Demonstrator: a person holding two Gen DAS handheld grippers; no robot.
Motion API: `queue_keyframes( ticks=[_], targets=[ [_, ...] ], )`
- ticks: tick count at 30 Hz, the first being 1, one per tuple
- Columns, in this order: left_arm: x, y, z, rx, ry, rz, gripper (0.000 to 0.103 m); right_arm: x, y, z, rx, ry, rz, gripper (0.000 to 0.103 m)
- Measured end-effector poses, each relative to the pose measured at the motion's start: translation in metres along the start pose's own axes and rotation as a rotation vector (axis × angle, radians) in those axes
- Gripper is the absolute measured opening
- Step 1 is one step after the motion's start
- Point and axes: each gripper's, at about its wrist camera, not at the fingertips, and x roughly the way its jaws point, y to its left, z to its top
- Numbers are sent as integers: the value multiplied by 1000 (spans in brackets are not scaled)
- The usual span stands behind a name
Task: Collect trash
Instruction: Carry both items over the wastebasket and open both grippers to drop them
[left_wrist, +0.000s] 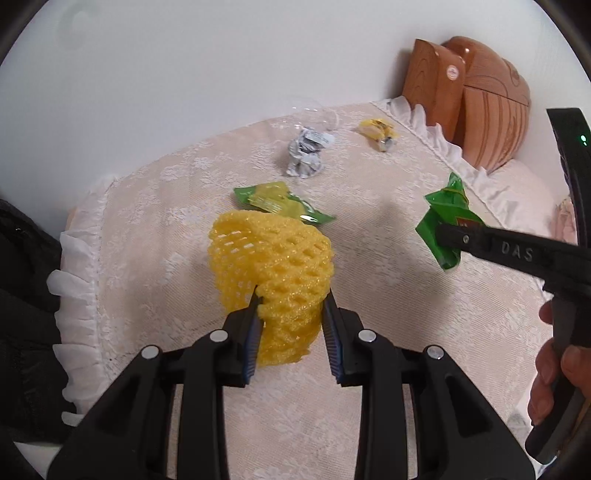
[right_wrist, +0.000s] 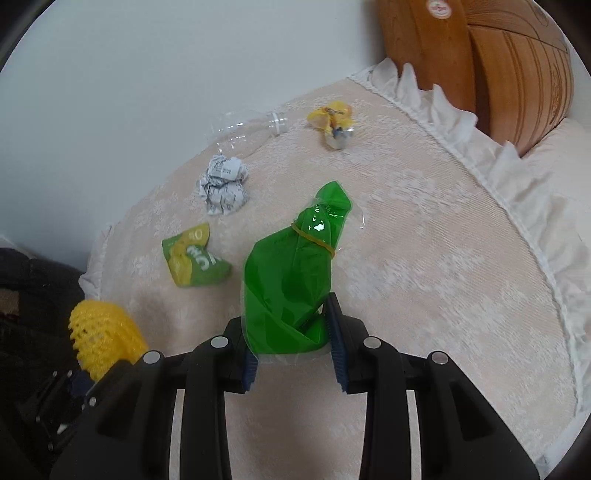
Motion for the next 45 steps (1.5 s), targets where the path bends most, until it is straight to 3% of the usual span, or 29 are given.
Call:
queue_keyframes(
  ticks=[11, 17, 26, 35, 45],
  targets=[
    [-43, -97, -44, 160, 8, -95, 30, -99, -54, -111, -41, -5, -75, 33],
    [-54, -143, -54, 251, -7, -124, 30, -125, -87, -139, 14, -28, -80, 33],
    [-56, -222, -83, 429, 31, -181, 30, -153, -149, -180, 138, -67, -123, 33],
    [-43, -347, -152, 741, 158, -366, 30, -188, -246, -275, 339, -25, -288, 33],
    [-44, -437, -213, 914, 216, -427, 30, -222, -331, -358, 538, -21, -364, 33]
  ],
)
